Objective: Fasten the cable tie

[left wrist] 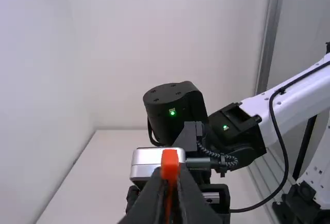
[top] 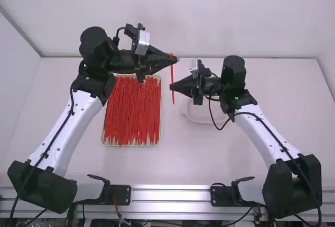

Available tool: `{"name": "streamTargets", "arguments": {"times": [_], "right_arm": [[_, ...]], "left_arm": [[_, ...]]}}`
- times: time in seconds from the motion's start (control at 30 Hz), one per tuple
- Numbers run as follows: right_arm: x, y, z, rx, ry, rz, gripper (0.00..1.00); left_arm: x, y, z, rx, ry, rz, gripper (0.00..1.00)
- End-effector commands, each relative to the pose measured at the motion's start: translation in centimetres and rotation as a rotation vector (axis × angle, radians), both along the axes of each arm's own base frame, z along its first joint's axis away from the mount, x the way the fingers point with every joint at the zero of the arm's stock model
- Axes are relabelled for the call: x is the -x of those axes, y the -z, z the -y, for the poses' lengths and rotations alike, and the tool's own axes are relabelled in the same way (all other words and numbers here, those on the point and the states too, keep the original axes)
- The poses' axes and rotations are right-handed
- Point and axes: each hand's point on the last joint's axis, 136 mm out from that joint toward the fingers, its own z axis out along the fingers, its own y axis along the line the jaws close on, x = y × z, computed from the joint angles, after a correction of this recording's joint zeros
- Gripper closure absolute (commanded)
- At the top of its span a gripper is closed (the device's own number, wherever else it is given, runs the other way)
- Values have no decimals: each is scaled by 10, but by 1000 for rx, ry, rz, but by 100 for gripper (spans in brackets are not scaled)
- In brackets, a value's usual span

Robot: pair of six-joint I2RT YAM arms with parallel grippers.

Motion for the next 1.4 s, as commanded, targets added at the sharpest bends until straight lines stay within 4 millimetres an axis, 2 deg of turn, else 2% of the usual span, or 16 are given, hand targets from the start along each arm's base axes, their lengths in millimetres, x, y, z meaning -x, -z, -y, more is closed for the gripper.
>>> {"name": "streamTargets", "arguments": {"times": [0.0,0.4,0.43,0.47,0.5,0.53,0.63,0.73,0.87,1.0,1.17,1.23,1.3,1.37], "right_arm": [[-2,-9,1,-8,-5,20,100],[-2,-9,1,-9,-5,22,100],[-2,-9,0,-9,-5,22,95],[-1,-9,0,-9,-6,21,83],[-1,-9,0,-9,-6,21,75],[-2,-9,1,-9,-3,22,2],[-2,-9,1,-9,-2,22,2],[-1,-9,0,-8,-6,19,2],[-2,-9,1,-8,-4,19,2],[-2,-4,-1,5,5,-14,2],[-18,11,5,53,108,-83,2],[-18,13,5,60,106,-24,2],[-10,10,4,46,48,78,2],[-1,6,4,25,-11,152,2]], "left_arm": [[2,1,2,0,13,-1,98],[2,1,2,3,15,-38,99],[1,1,1,3,10,-46,99],[0,1,1,3,8,-56,99],[0,1,1,3,8,-57,99],[0,2,0,2,6,-61,99],[-6,3,0,5,-25,-92,99],[-22,12,-2,1,-114,-169,99],[-23,26,-2,-35,-122,-203,99],[-21,49,-3,-99,-126,-235,99],[-21,70,-3,-132,-124,-288,98],[-31,73,-5,-116,-164,-353,98],[-46,74,-11,-82,-202,-414,98],[-50,72,-14,-62,-189,-434,99]]}}
